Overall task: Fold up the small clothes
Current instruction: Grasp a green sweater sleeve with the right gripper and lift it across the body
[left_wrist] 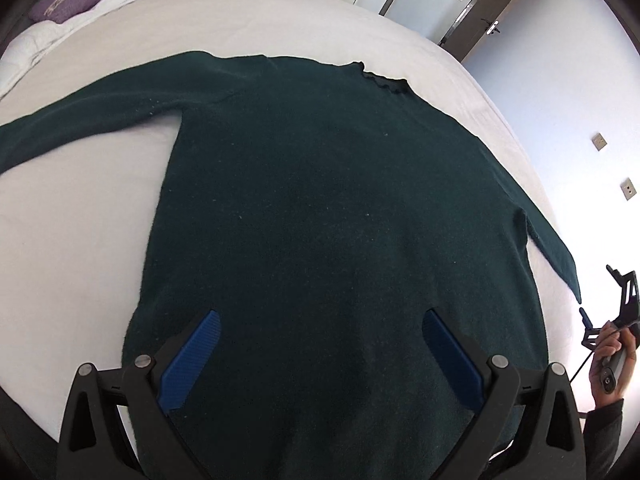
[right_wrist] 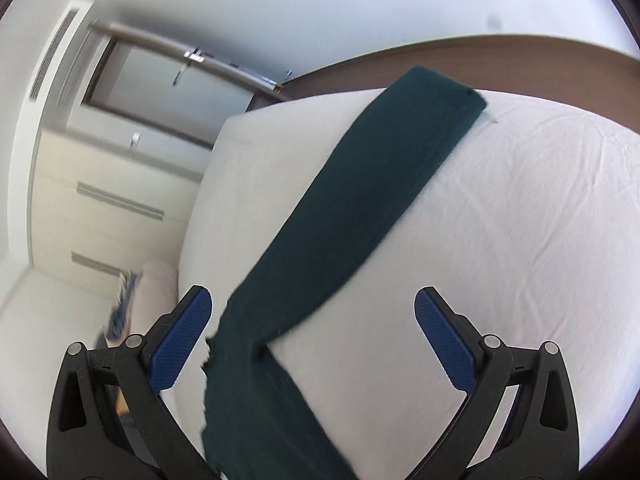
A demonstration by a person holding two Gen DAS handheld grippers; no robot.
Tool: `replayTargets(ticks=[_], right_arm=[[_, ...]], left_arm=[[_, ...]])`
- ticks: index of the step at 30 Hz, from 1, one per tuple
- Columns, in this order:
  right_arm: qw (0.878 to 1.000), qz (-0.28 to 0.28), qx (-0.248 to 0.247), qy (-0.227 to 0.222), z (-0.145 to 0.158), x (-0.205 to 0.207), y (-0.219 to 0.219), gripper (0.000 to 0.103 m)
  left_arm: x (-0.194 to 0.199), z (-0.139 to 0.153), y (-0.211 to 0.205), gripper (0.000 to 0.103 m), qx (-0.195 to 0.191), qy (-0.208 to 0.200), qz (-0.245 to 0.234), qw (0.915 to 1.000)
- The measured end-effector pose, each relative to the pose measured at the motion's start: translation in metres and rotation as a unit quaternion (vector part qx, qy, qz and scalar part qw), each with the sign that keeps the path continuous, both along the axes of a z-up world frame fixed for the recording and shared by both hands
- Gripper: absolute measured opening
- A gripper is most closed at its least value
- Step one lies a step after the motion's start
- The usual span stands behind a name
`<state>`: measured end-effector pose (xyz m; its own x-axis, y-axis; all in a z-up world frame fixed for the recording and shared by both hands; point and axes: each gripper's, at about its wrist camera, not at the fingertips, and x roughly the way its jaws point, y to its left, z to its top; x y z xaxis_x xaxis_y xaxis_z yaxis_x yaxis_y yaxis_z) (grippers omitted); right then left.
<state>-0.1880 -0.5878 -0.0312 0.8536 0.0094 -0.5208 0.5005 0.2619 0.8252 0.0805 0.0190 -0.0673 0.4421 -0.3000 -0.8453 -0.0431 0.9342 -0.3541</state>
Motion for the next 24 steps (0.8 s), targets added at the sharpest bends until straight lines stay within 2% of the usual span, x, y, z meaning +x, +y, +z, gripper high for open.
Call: replayTargets(ticks=[3,5,9,12,16,21,24], right_arm=[[0.997,-0.037,0.065,0.002,-0.033,0.001,-0.042,0.100],[0.994,-0.047,0.096,-0.012,-0.047,0.005,-0.059,0.097],[0.994,-0.049,0.090,-0.028,-0.048,0.024,-0.076,0.094],[0.991,-0.059,0.111,-0.042,-0.063,0.040,-0.090,0.082],[0.983,-0.082,0.140,-0.084,-0.077,0.051,-0.114,0.069],[0.975,-0.105,0.149,-0.130,-0.095,0.050,-0.132,0.060],[0.979,-0.100,0.133,-0.116,-0.112,0.061,-0.128,0.038]], left_arm=[[0.010,-0.003,-0.001,0.103,-0.024,0.002,-0.002,0.9997],[0.016,-0.002,-0.003,0.103,-0.036,-0.006,-0.004,0.9993],[0.027,0.001,-0.009,0.101,-0.043,-0.022,-0.014,0.9987],[0.034,0.001,-0.013,0.099,-0.057,-0.026,-0.023,0.9978],[0.037,-0.002,-0.015,0.099,-0.081,-0.029,-0.029,0.9958],[0.040,-0.006,-0.012,0.099,-0.086,-0.032,-0.023,0.9955],[0.042,-0.009,-0.009,0.099,-0.090,-0.031,-0.021,0.9953]])
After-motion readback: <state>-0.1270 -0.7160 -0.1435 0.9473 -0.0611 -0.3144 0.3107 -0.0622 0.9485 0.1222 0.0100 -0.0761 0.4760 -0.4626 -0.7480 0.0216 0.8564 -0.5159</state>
